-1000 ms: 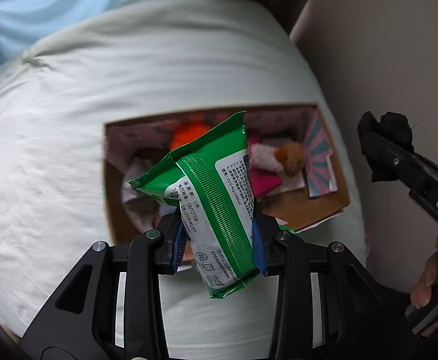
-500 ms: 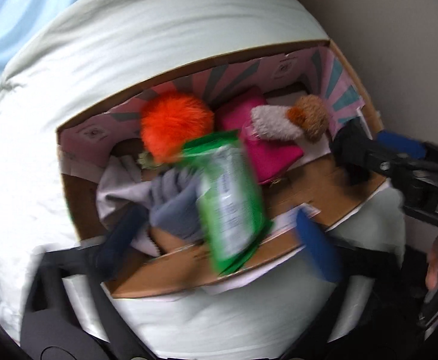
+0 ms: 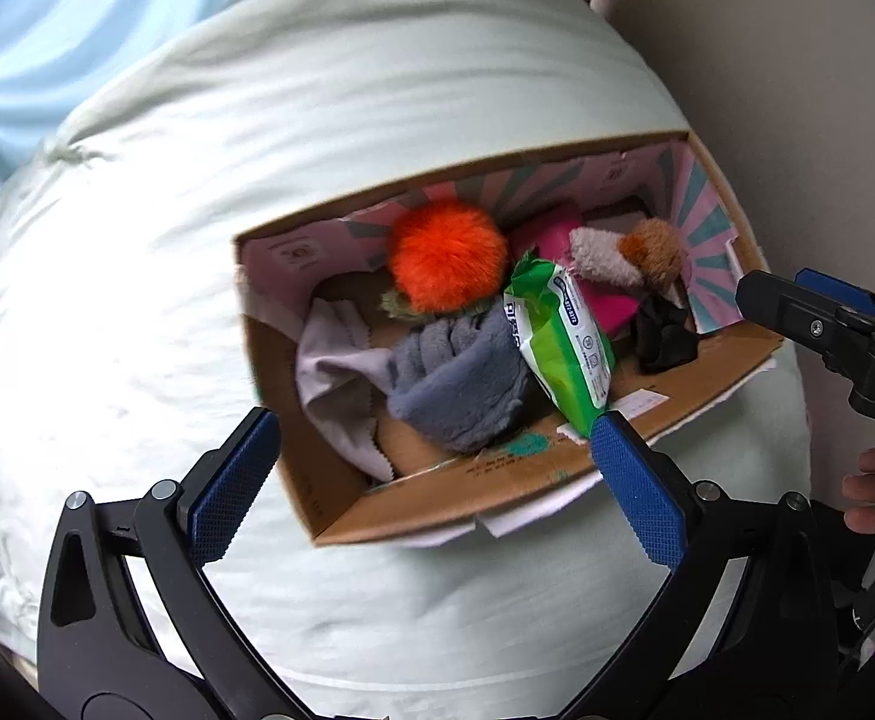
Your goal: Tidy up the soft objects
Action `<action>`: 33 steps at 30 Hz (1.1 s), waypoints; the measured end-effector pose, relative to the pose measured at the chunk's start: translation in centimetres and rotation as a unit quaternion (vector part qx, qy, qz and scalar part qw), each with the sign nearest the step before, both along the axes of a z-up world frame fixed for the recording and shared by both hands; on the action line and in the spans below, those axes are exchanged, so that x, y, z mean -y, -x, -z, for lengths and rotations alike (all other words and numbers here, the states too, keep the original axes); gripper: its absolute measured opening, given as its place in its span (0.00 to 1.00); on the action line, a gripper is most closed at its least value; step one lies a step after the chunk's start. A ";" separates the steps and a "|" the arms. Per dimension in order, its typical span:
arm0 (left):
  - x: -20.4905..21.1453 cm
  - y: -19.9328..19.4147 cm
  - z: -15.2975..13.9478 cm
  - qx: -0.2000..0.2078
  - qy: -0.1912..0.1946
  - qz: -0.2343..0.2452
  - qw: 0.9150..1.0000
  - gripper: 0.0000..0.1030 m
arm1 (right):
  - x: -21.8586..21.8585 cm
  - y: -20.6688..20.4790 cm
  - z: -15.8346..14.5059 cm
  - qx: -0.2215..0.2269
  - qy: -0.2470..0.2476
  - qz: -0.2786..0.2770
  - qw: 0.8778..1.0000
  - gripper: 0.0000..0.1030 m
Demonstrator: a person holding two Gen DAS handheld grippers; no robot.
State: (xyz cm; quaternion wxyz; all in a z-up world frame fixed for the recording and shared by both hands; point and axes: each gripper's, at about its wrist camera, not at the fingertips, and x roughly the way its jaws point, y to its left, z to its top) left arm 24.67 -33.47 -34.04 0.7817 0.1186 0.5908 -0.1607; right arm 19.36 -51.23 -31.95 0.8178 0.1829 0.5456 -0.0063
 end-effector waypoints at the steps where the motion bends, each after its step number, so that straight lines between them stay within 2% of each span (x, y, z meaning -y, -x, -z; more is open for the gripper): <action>1: -0.3 0.3 -0.7 0.005 0.002 -0.002 1.000 1.00 | -0.2 0.2 -0.6 0.003 0.002 -0.002 1.000 0.90; 6: -2.8 1.7 -5.1 0.033 0.022 -0.016 0.999 1.00 | -2.2 1.2 -5.1 0.028 0.023 -0.014 0.999 0.90; 9: -5.4 3.2 -9.5 0.067 0.038 -0.032 0.997 1.00 | -4.1 2.3 -8.9 0.047 0.048 -0.027 0.997 0.90; 12: -8.3 4.8 -13.1 0.099 0.054 -0.050 0.992 1.00 | -6.6 3.6 -12.7 0.069 0.081 -0.058 0.993 0.90; 15: -11.9 6.7 -17.2 0.133 0.077 -0.071 0.986 1.00 | -9.3 5.6 -16.8 0.112 0.107 -0.062 0.986 0.91; 18: -15.3 9.1 -21.2 0.176 0.088 -0.085 0.977 1.00 | -11.9 7.9 -20.6 0.153 0.105 -0.059 0.981 0.91; 21: -19.0 11.8 -24.9 0.227 0.097 -0.101 0.964 1.00 | -14.8 10.1 -23.9 0.189 0.105 -0.060 0.975 0.91; 25: -23.1 15.2 -28.5 0.278 0.102 -0.122 0.947 1.00 | -18.6 12.7 -26.8 0.223 0.109 -0.062 0.967 0.91; 30: -26.6 18.0 -30.6 0.303 0.114 -0.135 0.936 1.00 | -21.8 15.1 -28.6 0.255 0.111 -0.059 0.959 0.91; 33: -28.0 19.8 -31.1 0.330 0.114 -0.143 0.926 1.00 | -22.9 16.1 -29.0 0.264 0.119 -0.055 0.956 0.91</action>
